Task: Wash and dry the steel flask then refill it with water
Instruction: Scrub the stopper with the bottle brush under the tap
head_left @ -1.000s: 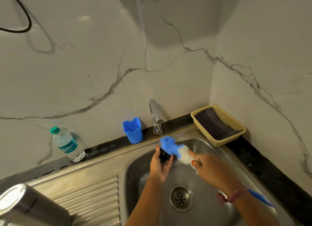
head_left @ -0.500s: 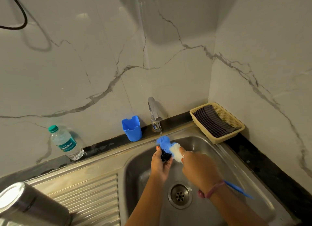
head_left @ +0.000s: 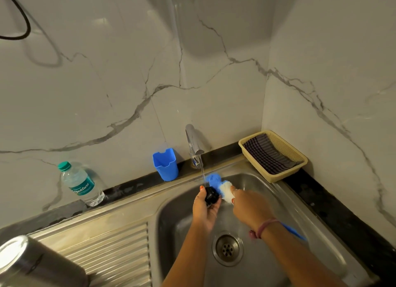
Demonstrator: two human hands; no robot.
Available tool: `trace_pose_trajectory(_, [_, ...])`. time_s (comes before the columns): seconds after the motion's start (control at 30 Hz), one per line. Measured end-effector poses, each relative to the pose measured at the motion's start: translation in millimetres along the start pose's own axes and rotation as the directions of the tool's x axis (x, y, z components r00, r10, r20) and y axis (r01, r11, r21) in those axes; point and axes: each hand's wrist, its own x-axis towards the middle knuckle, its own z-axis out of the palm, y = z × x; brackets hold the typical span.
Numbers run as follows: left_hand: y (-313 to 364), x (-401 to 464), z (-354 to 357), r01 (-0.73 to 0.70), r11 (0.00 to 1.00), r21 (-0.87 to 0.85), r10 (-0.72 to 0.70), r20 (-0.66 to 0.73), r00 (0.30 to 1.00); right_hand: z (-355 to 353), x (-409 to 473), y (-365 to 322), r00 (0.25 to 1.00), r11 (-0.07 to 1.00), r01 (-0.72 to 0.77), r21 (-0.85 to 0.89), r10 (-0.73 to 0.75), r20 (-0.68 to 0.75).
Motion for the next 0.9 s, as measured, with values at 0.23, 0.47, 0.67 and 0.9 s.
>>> trace_pose_trajectory(0.23, [14.9,4.4,-1.3,-0.049,0.998,-0.039,0.046,-0.079,0.996,3.6,-16.2,7.0,0.997,0.987,0.066,0.145,-0.059,-0.052])
trace_pose_trajectory(0.47, [10.9,-1.2,3.8,-0.015,0.998,-0.064,0.013,-0.030,0.999,6.4,-8.7,2.2,0.997,0.993,0.033,0.116,-0.025,-0.075])
trace_pose_trajectory(0.67, [16.9,-0.4,0.4,-0.033,0.999,-0.041,0.031,-0.047,0.998,12.8,-12.6,2.1,0.993,0.988,0.076,0.133,-0.063,-0.103])
trace_pose_trajectory(0.9, [8.6,-0.3,2.4,-0.024,0.999,-0.031,0.023,-0.029,0.999,15.5,-7.2,-0.4,0.994,0.997,0.043,0.063,-0.037,-0.107])
